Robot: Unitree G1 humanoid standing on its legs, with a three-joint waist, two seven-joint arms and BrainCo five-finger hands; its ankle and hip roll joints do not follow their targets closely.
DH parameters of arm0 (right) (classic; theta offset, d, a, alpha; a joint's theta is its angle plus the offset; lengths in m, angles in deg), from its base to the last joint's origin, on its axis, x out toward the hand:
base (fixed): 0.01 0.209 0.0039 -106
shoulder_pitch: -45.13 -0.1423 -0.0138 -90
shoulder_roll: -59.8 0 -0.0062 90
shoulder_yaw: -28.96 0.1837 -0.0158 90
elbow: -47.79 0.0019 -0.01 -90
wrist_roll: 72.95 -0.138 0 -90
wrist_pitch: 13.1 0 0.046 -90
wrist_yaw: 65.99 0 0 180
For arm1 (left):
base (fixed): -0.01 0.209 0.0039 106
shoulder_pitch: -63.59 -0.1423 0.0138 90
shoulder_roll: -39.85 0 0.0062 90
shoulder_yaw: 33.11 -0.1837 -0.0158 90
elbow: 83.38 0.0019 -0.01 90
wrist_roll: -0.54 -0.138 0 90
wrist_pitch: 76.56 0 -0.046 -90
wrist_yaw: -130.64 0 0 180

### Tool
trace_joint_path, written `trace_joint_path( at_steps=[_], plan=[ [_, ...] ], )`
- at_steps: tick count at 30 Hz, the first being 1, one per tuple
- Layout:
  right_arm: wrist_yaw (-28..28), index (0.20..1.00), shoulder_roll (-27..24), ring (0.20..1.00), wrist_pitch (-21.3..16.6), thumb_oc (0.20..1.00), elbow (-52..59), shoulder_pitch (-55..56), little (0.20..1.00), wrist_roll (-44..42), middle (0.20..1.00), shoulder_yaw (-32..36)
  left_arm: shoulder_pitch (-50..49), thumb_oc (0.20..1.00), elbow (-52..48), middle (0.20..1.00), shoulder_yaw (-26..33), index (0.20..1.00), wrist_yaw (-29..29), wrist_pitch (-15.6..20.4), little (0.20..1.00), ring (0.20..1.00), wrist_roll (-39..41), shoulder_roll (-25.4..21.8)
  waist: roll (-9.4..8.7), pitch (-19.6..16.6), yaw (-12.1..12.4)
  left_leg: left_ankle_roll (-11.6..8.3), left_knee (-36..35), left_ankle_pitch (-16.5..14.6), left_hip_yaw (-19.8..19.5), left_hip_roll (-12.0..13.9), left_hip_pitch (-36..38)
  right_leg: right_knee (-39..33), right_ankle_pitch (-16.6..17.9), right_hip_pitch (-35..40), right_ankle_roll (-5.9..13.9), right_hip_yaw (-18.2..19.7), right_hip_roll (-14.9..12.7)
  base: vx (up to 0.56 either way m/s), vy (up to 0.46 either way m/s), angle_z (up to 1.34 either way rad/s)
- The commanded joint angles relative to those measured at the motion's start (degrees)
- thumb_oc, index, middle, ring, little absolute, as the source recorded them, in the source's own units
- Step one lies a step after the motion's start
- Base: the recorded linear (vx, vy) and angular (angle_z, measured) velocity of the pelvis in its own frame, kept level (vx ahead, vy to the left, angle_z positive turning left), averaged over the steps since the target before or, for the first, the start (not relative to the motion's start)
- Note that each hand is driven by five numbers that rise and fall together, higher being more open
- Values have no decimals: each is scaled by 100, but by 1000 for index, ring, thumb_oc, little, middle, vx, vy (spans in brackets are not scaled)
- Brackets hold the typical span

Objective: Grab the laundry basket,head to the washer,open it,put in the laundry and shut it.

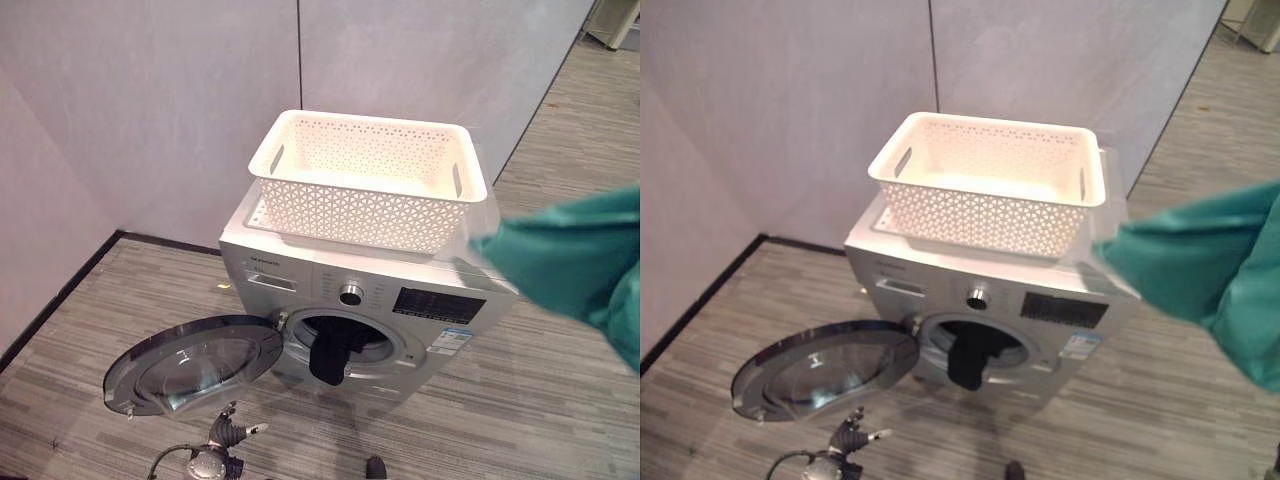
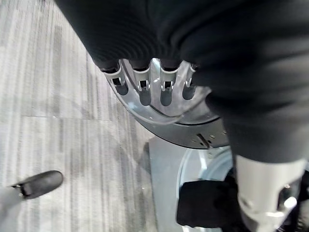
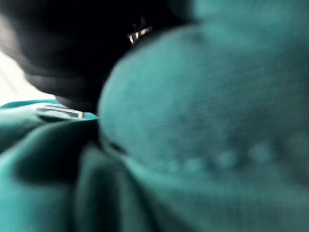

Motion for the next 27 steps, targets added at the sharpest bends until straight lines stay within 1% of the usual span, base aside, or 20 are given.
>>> trace_joint_path(
  at_steps=[1, 2, 4, 7, 8, 9, 10, 11, 13, 16, 17, 19, 21, 24, 25, 27],
  plan=[
    [-200, 200, -218, 200, -335, 200, 232, -367, 200, -205, 200, 326, 384, 1000, 361, 1000, -68, 1000, -136, 91, 1000, 1000, -137, -209, -257, 44, 114, 368, 58, -740, 266, -102, 413, 275, -489, 258, 270, 37, -321, -12, -11, -22],
    [-310, 200, -35, 200, -389, 200, 107, -192, 200, -382, 200, 300, 371, 1000, 403, 1000, -36, 1000, -130, 97, 1000, 1000, -143, -189, -234, 53, 72, 366, 58, -734, 305, -97, 425, 281, -481, 237, 268, 75, -317, -17, -15, -31],
    [-495, 200, 393, 200, -452, 200, 117, -12, 200, -661, 200, 37, 337, 1000, 461, 1000, 9, 1000, -128, 94, 1000, 1000, -101, -148, -198, 63, 5, 359, 58, -726, 391, -86, 445, 282, -462, 208, 265, 143, -314, -26, -12, -23],
    [-769, 200, 851, 200, -605, 200, -95, 248, 200, -1151, 200, -271, 298, 1000, 573, 1000, 96, 1000, -138, 118, 1000, 1000, -39, -107, -156, 77, -76, 354, 58, -706, 494, -73, 473, 291, -440, 169, 258, 225, -306, -28, -7, -30],
    [-1089, 200, 1232, 200, -724, 200, -184, 403, 200, -1720, 200, -678, 268, 1000, 621, 1000, 100, 1000, -153, 118, 1000, 1000, 13, -64, -124, 115, -115, 351, 58, -690, 553, -75, 485, 291, -417, 146, 258, 272, -303, -2, -4, -24],
    [-1100, 200, 1232, 200, -732, 200, -192, 408, 200, -1732, 200, -685, 261, 1000, 623, 1000, 104, 1000, -152, 119, 1000, 1000, 14, -70, -119, 106, -115, 349, 58, -737, 556, -65, 511, 286, -455, 172, 267, 276, -293, -47, -8, -15],
    [-1554, 200, 1655, 200, -882, 200, -304, 611, 200, -2561, 200, -1247, 243, 1000, 684, 1000, 71, 1000, -160, 119, 1000, 1000, 76, -39, -102, 179, -142, 336, 58, -677, 613, -62, 526, 310, -420, 138, 248, 304, -292, -46, -7, -6],
    [-1819, 200, 1819, 200, -855, 200, -402, 694, 200, -3000, 200, -1607, 234, 1000, 665, 1000, 49, 1000, -131, 97, 1000, 1000, 103, -29, -100, 189, -147, 332, 58, -643, 631, -76, 501, 307, -395, 104, 245, 314, -303, -55, -11, -6],
    [-2308, 200, 2147, 200, -730, 200, -730, 1013, 200, -3680, 200, -2201, 186, 1000, 583, 1000, -30, 1000, -93, 92, 1000, 1000, 93, -51, -65, 248, -149, 304, 58, -673, 628, -49, 537, 327, -446, 140, 246, 284, -301, 0, -11, -16],
    [-2837, 200, 2427, 200, -535, 200, -1354, 1202, 200, -4328, 200, -2976, 167, 1000, 457, 1000, -169, 1000, -83, 144, 1000, 1000, 86, -95, -34, 308, -108, 274, 58, -590, 574, -57, 456, 369, -438, 110, 230, 213, -342, -17, -17, -6],
    [-2847, 200, 2423, 200, -545, 200, -1370, 1197, 200, -4337, 200, -2981, 163, 1000, 453, 1000, -166, 1000, -82, 143, 1000, 1000, 86, -98, -36, 307, -116, 273, 58, -590, 569, -57, 455, 371, -441, 111, 230, 208, -342, -10, -12, 4],
    [-3100, 200, 2555, 200, -424, 200, -1829, 1212, 200, -4686, 200, -3356, 112, 1000, 254, 1000, -231, 1000, -84, 179, 1000, 1000, 104, -144, 14, 377, -83, 257, 58, -561, 537, -68, 417, 377, -445, 102, 232, 152, -368, -10, -3, 11],
    [-3277, 200, 2669, 200, -411, 200, -2232, 1138, 200, -4997, 200, -3648, 79, 1000, 121, 1000, -287, 1000, -83, 238, 1000, 1000, 156, -162, 71, 467, -46, 251, 58, -528, 487, -86, 369, 374, -432, 86, 237, 116, -400, -16, 1, 26],
    [-3410, 200, 2784, 200, -424, 200, -2627, 977, 200, -5369, 200, -3957, 47, 1000, -96, 1000, -362, 1000, -133, 289, 1000, 1000, 232, -195, 192, 637, 23, 241, 58, -467, 434, -133, 247, 369, -397, 6, 253, 48, -458, -51, 25, 12],
    [-3452, 200, 2828, 200, -455, 200, -2939, 811, 200, -5539, 200, -4084, 43, 1000, -254, 1000, -410, 1000, -170, 349, 1000, 1000, 316, -210, 279, 769, 70, 235, 58, -419, 408, -166, 132, 366, -367, -71, 268, 6, -504, -95, 35, 14],
    [-3452, 200, 2877, 200, -513, 200, -3118, 611, 200, -5736, 200, -4171, 83, 1000, -339, 1000, -481, 1000, -219, 388, 1000, 1000, 411, -203, 357, 915, 110, 231, 58, -364, 379, -203, -14, 370, -334, -178, 272, -14, -546, -84, 20, 14]
  ],
)
